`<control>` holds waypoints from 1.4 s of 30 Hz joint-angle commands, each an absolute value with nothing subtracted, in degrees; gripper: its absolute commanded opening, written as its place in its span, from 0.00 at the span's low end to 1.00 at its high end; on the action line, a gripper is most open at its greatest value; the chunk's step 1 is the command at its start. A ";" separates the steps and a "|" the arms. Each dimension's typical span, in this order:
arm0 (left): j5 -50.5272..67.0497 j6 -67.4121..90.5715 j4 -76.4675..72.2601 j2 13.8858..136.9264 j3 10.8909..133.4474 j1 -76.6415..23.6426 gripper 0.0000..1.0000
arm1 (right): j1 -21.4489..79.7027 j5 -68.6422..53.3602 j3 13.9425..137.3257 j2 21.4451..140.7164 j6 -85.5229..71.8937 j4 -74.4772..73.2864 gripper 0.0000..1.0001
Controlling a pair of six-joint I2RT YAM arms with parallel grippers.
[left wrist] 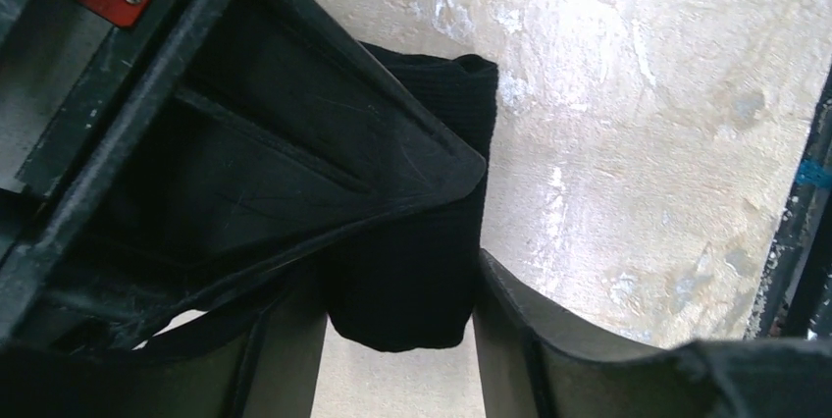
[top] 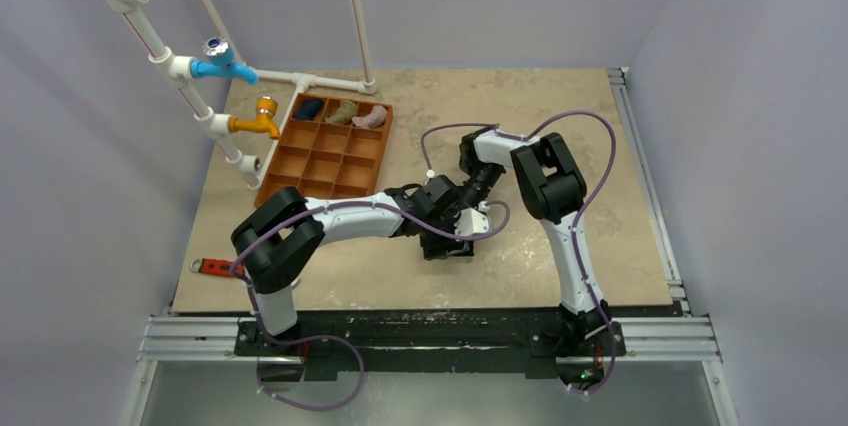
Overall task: Roll the underwear
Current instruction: Roll the underwear to the center of the board.
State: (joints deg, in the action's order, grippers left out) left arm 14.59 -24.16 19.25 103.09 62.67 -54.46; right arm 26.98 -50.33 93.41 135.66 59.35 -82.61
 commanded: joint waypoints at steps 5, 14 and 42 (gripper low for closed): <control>15.52 -20.57 15.47 107.40 64.56 -55.02 0.29 | 28.03 -44.83 92.76 137.32 61.34 -73.15 0.06; 17.34 -21.72 18.74 108.74 65.56 -55.02 0.00 | 27.39 -44.66 91.87 134.28 58.91 -71.51 0.38; 20.00 -23.84 23.80 111.48 66.18 -53.40 0.00 | 14.13 -47.26 88.24 122.93 60.61 -74.01 0.60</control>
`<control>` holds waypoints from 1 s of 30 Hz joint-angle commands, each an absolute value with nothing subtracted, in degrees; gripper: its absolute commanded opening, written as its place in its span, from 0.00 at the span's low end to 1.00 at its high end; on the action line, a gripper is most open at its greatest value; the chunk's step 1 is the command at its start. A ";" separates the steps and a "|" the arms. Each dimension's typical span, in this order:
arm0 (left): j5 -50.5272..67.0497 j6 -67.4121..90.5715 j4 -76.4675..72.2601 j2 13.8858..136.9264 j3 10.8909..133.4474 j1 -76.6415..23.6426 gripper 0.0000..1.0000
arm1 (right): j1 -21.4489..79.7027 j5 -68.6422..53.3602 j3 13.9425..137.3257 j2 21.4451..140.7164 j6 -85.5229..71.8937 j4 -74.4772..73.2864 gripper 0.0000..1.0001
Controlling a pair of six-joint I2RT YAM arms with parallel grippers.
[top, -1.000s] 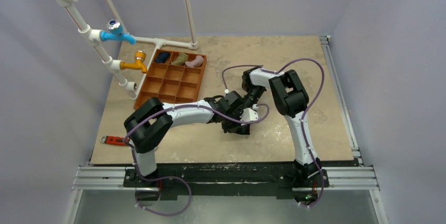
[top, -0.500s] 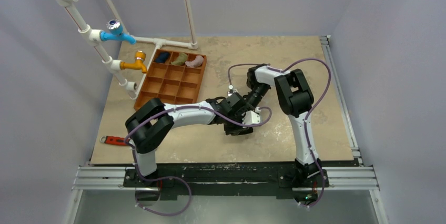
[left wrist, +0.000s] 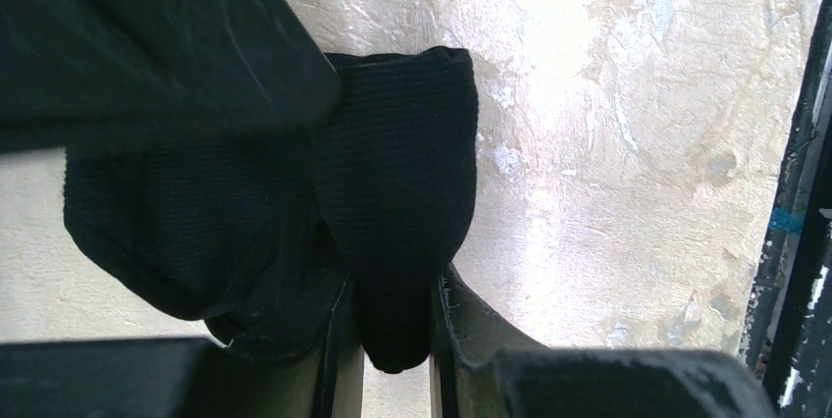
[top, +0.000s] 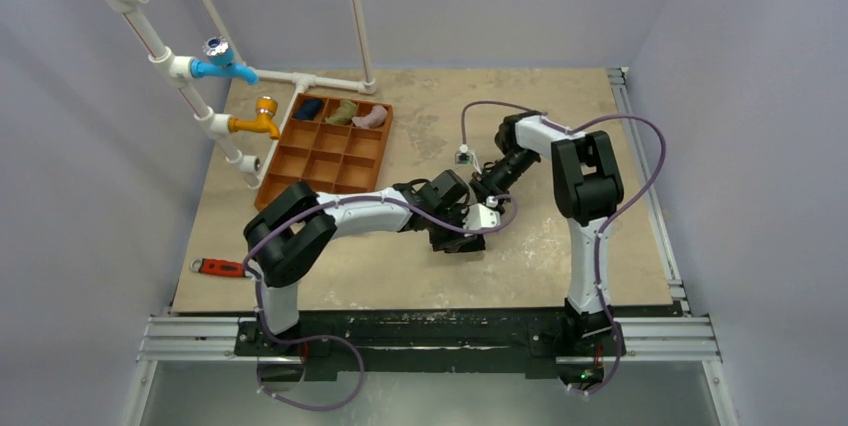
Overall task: Roll the underwear
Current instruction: Roll the underwear to the center of the board.
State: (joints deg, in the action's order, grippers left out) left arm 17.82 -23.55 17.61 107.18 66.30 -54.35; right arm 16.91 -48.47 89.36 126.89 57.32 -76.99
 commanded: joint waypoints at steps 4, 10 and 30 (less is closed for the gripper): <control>21.88 -24.17 26.16 112.79 68.10 -52.31 0.00 | 12.11 -49.18 87.12 121.79 62.68 -75.97 0.59; 26.88 -23.93 31.10 115.92 72.35 -49.59 0.00 | 8.40 -50.82 84.50 117.51 62.57 -75.40 0.57; 49.54 -23.25 58.80 137.42 98.20 -39.28 0.00 | 6.65 -38.76 63.90 88.51 42.08 -43.39 0.59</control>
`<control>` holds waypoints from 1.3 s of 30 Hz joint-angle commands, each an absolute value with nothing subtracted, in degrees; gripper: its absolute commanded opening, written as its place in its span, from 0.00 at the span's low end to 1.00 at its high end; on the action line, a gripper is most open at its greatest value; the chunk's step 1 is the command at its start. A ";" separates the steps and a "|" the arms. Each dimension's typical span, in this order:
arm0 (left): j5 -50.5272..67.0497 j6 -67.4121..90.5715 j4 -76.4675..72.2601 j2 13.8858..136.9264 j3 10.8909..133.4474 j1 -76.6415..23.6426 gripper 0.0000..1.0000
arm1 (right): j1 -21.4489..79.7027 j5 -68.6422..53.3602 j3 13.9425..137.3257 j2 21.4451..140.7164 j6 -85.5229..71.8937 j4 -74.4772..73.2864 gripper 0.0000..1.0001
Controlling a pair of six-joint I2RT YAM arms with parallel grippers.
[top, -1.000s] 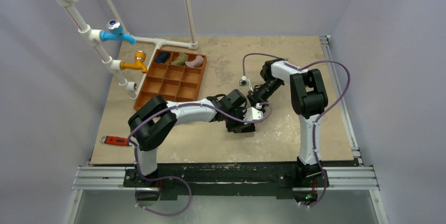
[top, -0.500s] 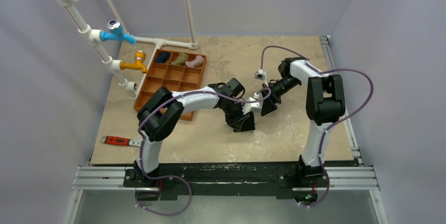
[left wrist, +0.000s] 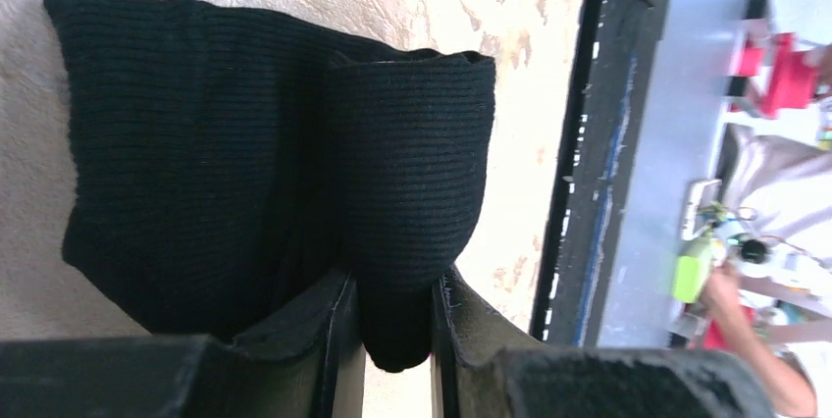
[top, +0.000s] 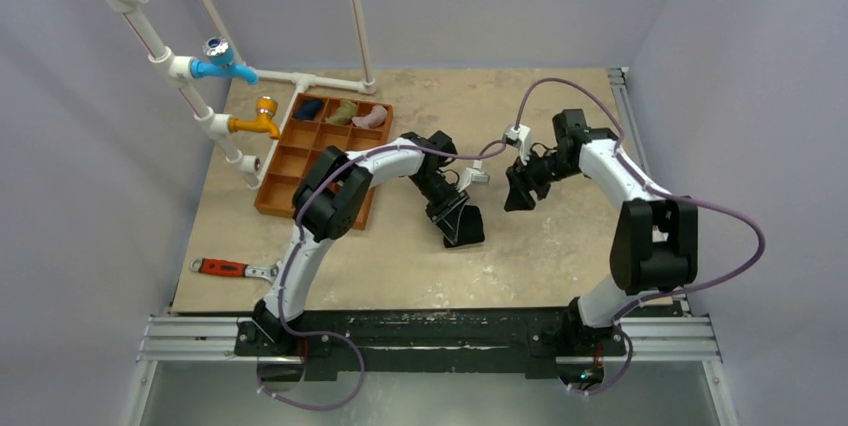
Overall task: Roll the underwear
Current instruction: Roll the underwear to the center of the board.
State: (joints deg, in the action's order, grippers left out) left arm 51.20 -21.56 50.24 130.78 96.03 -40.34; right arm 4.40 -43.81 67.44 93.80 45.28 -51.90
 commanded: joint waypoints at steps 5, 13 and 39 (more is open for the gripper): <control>53.21 -23.22 63.89 141.93 103.79 -38.07 0.00 | 15.20 -29.89 58.91 82.56 39.87 -36.53 0.62; 57.18 -24.04 70.12 147.09 109.77 -37.04 0.00 | 28.14 -18.06 57.91 82.71 41.09 -33.57 0.64; 58.09 -25.19 75.11 150.55 113.86 -36.39 0.00 | 41.24 -11.25 54.21 91.84 45.53 -27.94 0.70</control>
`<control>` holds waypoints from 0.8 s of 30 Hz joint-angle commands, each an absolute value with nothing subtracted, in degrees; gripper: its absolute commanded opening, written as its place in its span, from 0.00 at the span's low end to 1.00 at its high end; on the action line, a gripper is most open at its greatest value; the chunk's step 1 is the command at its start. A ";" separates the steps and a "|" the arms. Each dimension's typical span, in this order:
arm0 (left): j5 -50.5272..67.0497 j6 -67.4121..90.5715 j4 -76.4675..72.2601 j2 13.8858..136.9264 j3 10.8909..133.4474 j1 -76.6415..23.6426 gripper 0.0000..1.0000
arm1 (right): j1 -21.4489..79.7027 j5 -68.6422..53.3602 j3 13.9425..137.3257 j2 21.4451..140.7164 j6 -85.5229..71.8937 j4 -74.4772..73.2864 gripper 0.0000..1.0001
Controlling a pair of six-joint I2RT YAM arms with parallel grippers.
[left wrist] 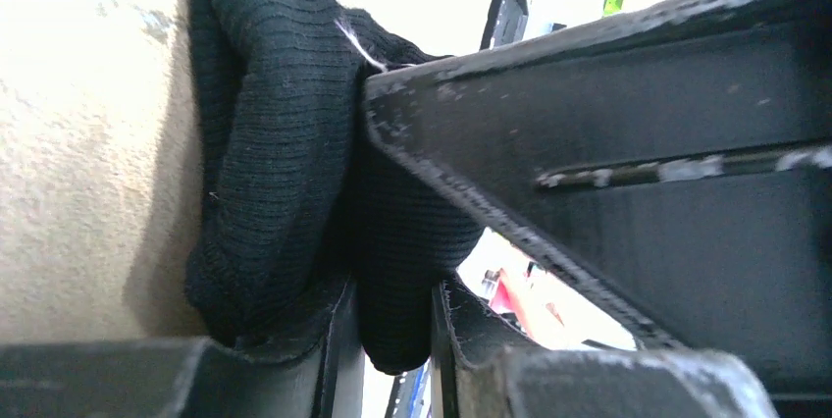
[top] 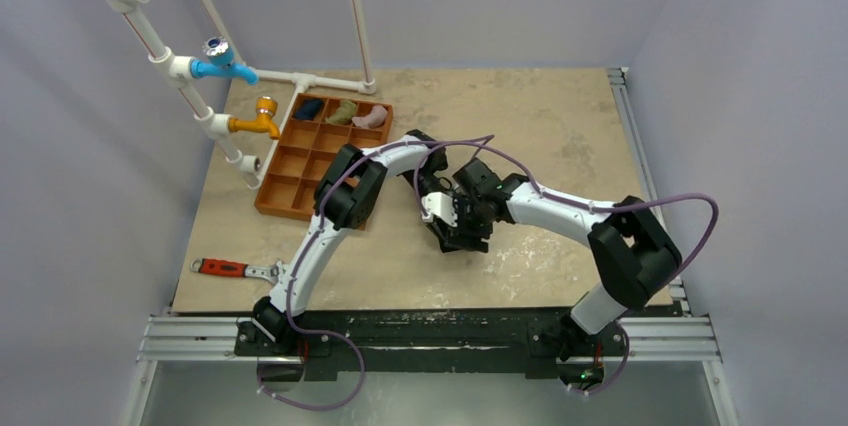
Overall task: Roll the underwear
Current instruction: Roll the underwear to the center of the board.
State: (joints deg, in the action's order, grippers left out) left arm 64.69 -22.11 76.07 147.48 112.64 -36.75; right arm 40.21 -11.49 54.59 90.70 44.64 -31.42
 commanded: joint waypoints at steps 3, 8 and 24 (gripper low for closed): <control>58.25 -25.40 75.45 150.73 114.16 -36.41 0.00 | 41.83 -11.40 54.39 93.37 45.65 -27.22 0.66; 58.23 -25.36 75.65 150.84 114.34 -36.39 0.02 | 41.95 -12.33 54.43 95.91 45.64 -27.79 0.47; 54.05 -24.56 76.23 145.19 115.40 -33.49 0.41 | 41.99 -16.99 52.07 97.29 43.36 -34.42 0.00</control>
